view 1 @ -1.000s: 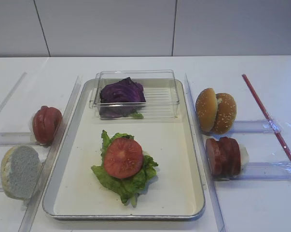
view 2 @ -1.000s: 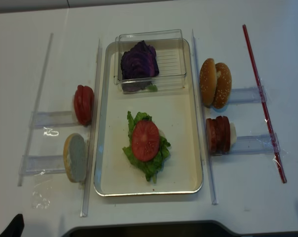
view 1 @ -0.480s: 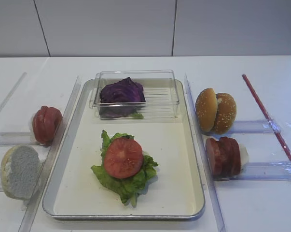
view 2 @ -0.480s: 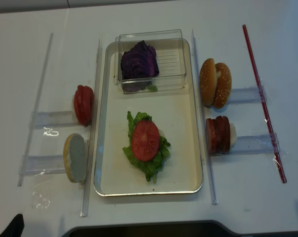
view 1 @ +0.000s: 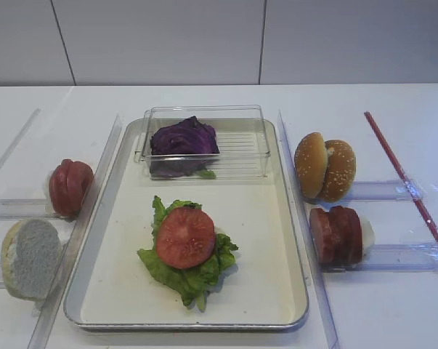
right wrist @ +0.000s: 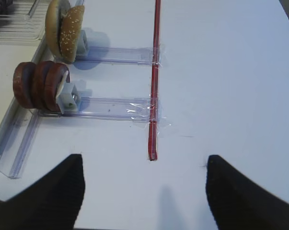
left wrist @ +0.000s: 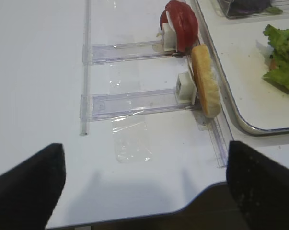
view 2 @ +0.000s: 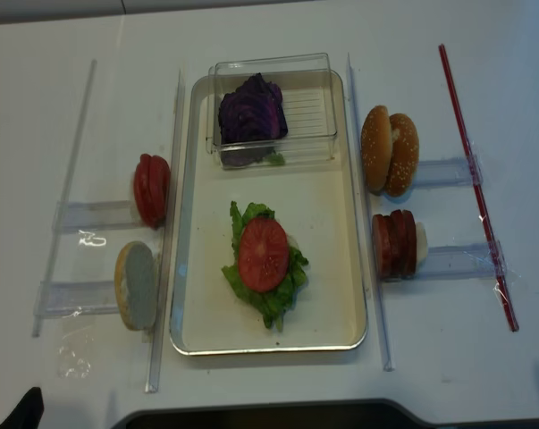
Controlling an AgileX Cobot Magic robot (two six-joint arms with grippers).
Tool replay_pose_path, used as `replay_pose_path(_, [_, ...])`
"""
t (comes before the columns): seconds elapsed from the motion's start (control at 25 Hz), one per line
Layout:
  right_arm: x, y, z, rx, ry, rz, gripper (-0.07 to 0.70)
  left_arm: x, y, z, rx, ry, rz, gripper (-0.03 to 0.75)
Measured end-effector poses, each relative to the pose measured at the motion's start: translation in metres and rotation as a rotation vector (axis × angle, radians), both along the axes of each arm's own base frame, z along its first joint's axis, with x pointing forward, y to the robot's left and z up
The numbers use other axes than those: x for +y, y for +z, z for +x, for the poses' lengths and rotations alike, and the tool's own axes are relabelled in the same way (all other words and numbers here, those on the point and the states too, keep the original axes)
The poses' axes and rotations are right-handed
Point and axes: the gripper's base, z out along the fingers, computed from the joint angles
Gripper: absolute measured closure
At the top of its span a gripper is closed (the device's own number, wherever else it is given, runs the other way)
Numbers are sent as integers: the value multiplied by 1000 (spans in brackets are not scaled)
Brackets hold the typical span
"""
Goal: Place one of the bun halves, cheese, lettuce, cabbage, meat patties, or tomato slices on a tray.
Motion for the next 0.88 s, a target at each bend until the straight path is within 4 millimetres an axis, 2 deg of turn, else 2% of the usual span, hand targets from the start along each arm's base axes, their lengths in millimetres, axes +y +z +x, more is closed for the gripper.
replay_pose_path(0.88, [0, 0, 0, 0, -2, -4, 69, 0, 0, 0, 0, 0, 0, 53])
